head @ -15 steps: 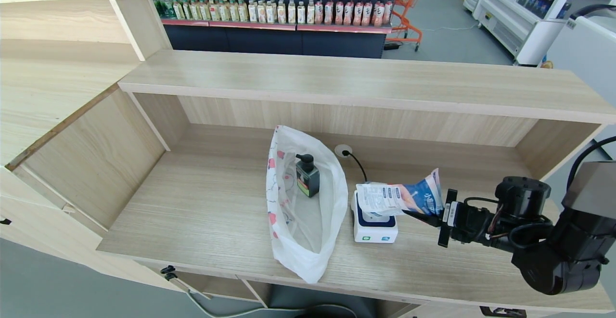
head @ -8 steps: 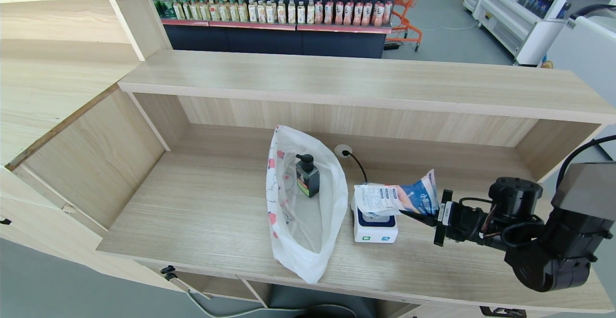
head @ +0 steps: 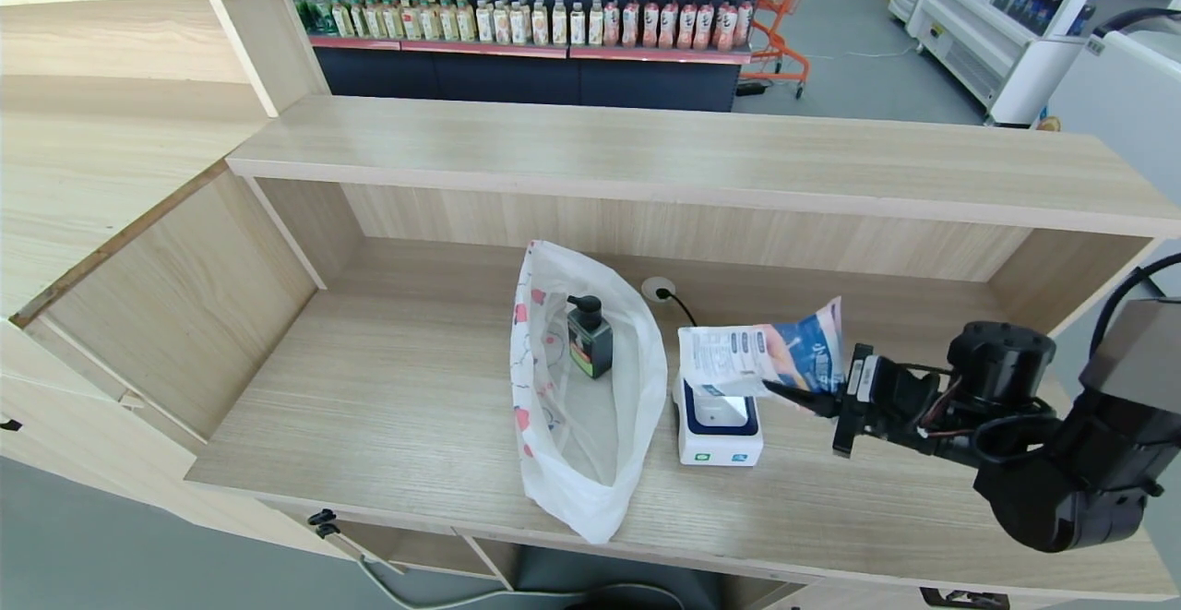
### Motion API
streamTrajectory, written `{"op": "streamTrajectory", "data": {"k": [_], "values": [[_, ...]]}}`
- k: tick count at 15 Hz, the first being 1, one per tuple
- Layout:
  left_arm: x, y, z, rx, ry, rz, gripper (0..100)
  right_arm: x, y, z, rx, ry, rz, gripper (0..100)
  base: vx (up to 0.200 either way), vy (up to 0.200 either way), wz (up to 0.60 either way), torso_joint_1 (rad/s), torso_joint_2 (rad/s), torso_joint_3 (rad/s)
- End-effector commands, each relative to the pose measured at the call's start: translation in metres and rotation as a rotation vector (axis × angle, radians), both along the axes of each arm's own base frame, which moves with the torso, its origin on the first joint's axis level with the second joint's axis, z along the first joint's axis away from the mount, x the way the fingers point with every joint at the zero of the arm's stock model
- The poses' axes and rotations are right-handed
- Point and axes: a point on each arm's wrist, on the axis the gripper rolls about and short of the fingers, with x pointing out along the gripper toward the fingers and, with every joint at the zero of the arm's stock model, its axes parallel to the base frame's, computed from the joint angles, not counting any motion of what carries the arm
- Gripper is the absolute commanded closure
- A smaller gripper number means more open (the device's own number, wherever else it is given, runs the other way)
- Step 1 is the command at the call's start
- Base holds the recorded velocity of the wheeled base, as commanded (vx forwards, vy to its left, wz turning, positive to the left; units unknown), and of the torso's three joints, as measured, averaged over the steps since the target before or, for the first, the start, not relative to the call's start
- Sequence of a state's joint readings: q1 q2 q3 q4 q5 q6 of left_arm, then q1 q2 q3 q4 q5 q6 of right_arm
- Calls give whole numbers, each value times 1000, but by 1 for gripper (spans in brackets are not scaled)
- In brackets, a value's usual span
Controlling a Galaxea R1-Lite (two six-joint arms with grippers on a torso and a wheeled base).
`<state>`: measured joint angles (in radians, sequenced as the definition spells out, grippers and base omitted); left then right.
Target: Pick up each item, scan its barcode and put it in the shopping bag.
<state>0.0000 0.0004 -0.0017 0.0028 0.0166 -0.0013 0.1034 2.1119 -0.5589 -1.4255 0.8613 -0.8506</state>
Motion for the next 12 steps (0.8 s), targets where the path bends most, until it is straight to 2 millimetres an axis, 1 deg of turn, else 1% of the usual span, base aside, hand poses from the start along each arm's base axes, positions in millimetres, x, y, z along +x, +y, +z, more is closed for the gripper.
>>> {"op": "streamTrajectory", "data": {"k": [1, 2, 3, 5, 6, 7, 9, 10, 11, 12], "values": [[0, 0, 0, 0, 0, 0, 0, -29, -4, 70, 144, -38, -75, 100, 0, 0, 0, 0, 0, 0], [0, 0, 0, 0, 0, 0, 0, -43, -6, 88, 237, 8, -150, 100, 0, 0, 0, 0, 0, 0], [0, 0, 0, 0, 0, 0, 0, -60, -5, 101, 342, 93, -229, 100, 0, 0, 0, 0, 0, 0], [0, 0, 0, 0, 0, 0, 0, -84, -9, 107, 382, 250, -350, 100, 0, 0, 0, 0, 0, 0], [0, 0, 0, 0, 0, 0, 0, -92, -10, 109, 403, 302, -388, 100, 0, 0, 0, 0, 0, 0], [0, 0, -1, 0, 2, 0, 0, -120, -4, 119, 480, 458, -455, 100, 0, 0, 0, 0, 0, 0], [0, 0, 0, 0, 0, 0, 0, -156, 4, 137, 529, 613, -543, 100, 0, 0, 0, 0, 0, 0], [0, 0, 0, 0, 0, 0, 0, -168, 7, 140, 529, 665, -557, 100, 0, 0, 0, 0, 0, 0], [0, 0, 0, 0, 0, 0, 0, -187, 8, 144, 538, 756, -572, 100, 0, 0, 0, 0, 0, 0], [0, 0, 0, 0, 0, 0, 0, -198, 7, 144, 527, 797, -573, 100, 0, 0, 0, 0, 0, 0]]}}
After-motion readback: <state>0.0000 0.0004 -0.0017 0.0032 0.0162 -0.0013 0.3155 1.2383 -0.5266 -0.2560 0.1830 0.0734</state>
